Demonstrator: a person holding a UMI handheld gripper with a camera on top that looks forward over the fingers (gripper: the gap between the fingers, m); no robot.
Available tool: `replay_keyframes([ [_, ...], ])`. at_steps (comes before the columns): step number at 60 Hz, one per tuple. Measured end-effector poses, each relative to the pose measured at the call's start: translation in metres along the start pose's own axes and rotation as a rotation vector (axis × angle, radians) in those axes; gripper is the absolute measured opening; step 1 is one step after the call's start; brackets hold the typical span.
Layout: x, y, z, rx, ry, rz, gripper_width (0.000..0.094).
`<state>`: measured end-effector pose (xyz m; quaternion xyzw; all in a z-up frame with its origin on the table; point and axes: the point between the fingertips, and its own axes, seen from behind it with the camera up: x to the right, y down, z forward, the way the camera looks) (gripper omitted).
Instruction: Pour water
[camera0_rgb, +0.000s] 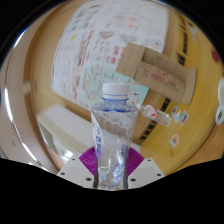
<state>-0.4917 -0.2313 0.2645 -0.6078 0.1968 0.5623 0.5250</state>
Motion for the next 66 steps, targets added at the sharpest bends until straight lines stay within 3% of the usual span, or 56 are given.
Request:
replay_keyframes([
  [6,-0.008,-0.044,-0.015,0.062,-0.172,0.354,0.0322],
  [11,0.015,-0.084,-0.035,0.157,-0.259,0.612,0.0322],
  [18,0.063,-0.119,-0.059,0.280,-0.291,0.863,0.0321],
  [28,0.122,-0.136,-0.078,0.352,-0.284,1.048,0.0321],
  [35,0.122,-0.139,-0.084,0.317,-0.255,1.071,0.0322],
  [45,0.085,-0.142,-0.075,0.191,-0.216,0.940,0.0319],
  [56,0.034,-0.178,-0.062,0.050,-0.114,0.338,0.0320],
  [66,0.020,-0.258,-0.067,0.100,0.061,-0.387,0.0322],
])
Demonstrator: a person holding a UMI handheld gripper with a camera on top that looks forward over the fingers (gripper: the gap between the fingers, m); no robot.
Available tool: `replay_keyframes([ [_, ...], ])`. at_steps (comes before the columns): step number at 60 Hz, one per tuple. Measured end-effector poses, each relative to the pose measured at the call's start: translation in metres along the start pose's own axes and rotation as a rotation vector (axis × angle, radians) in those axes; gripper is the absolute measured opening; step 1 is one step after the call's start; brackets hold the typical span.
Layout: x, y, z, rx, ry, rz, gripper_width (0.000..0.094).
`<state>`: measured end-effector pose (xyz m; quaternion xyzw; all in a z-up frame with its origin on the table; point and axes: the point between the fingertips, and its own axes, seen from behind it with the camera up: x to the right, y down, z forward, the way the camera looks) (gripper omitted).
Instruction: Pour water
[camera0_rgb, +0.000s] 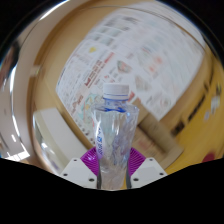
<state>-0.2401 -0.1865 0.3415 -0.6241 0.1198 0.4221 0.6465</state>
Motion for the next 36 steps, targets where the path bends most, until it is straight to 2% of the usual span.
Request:
replay_keyframes([
  [7,0.041,-0.052,-0.003,0.023,0.136,-0.366,0.0323],
  [14,0.104,-0.066,-0.012,-0.032,0.279,-0.625,0.0322],
  [25,0.215,-0.042,-0.031,-0.198,0.429,-0.780,0.0323],
  [36,0.292,0.000,-0.046,-0.333,0.482,-0.800,0.0323],
])
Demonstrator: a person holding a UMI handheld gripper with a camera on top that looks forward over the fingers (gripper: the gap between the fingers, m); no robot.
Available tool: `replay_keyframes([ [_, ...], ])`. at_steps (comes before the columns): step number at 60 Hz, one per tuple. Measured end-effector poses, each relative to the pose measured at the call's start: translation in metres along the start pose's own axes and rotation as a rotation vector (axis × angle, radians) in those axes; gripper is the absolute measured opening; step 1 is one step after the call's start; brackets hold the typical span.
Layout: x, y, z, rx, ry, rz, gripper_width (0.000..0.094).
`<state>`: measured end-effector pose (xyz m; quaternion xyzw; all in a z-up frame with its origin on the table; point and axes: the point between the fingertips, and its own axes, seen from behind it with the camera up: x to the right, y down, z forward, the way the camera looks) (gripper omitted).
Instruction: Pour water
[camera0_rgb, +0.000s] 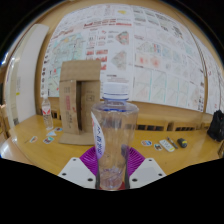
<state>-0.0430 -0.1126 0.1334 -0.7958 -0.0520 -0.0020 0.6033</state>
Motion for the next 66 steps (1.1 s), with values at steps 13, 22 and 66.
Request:
replay_keyframes([
  [13,0.009,0.047,0.016,-0.029,-0.015,0.027,0.0346],
  [22,0.009,0.047,0.017,-0.029,-0.005,0.028,0.0469],
  [66,-0.035,0.056,-0.270,-0.208,0.187,0.048,0.0850],
])
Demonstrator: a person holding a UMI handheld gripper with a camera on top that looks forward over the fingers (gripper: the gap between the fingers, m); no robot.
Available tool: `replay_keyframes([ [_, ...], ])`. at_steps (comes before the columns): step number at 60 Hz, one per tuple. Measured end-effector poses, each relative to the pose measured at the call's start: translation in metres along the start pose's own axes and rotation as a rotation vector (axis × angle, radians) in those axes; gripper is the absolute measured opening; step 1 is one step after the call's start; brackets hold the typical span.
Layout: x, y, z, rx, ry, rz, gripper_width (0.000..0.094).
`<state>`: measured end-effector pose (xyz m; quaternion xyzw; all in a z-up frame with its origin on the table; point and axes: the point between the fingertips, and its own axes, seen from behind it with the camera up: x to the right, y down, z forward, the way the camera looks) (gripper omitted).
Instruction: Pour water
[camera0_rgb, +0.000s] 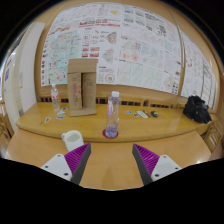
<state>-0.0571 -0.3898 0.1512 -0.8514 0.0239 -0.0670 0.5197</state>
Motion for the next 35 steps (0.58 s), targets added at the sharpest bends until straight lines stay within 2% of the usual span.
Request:
replay_keyframes([
  [15,-0.012,0.040,-0.133,-0.002,0.015,-0.013,0.0850],
  [35,-0.009,0.044,-0.199,0.021,0.024,-0.002,0.0850],
])
